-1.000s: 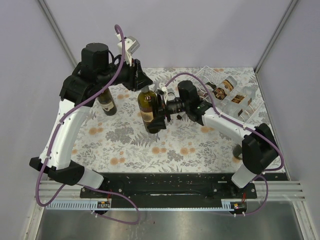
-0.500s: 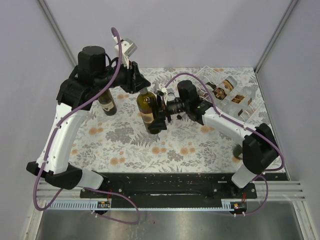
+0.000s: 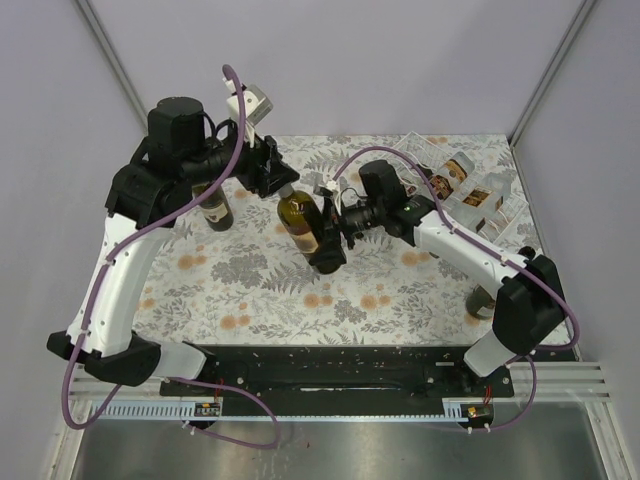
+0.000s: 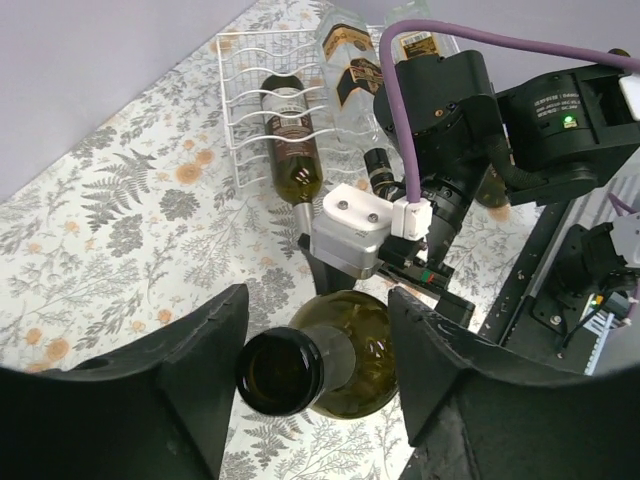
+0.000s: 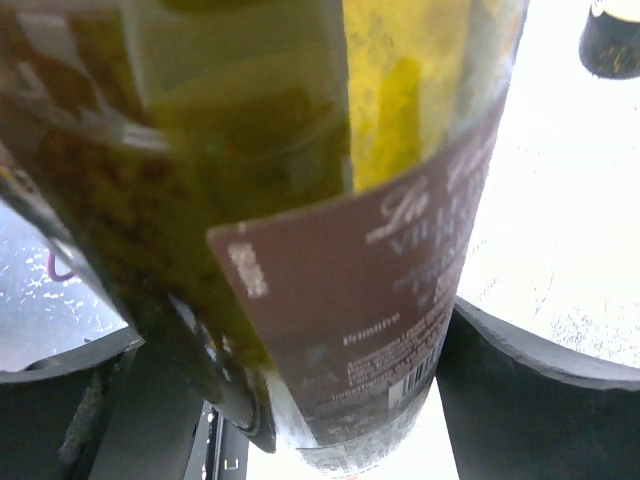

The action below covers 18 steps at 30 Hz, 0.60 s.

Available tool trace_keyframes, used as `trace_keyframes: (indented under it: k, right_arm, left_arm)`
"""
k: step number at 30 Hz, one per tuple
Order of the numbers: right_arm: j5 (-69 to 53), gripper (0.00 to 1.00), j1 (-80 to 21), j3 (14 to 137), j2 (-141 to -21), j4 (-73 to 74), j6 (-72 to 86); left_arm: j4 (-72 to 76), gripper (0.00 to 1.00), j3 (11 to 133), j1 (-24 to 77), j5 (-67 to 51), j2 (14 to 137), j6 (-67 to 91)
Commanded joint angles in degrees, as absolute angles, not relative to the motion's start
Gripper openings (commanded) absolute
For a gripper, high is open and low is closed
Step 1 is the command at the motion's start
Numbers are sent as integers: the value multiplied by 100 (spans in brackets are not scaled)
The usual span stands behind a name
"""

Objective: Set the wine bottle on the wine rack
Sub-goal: Pick up the wine bottle from the center of the board.

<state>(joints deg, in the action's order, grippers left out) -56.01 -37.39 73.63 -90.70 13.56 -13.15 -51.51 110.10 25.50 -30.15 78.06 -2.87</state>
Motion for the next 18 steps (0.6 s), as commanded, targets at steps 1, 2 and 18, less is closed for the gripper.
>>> trace_keyframes:
  k: [1,2,18]
  right_arm:
    - [-5660,0,-3691,7734,-8613,1696,-1722]
    - [-5634,0,-3691,7734,-8613,1714,-1749]
    - [-5335,0,-3490,7937,-8657,2337,-1995]
  left_arm:
    - [-4913,65,11022,2522,-2971,7497,-720]
    - [-4930,66,11021,2522,-2971,7506,-738]
    - [-5361,69,10460,2522,-2892,7243,-1880]
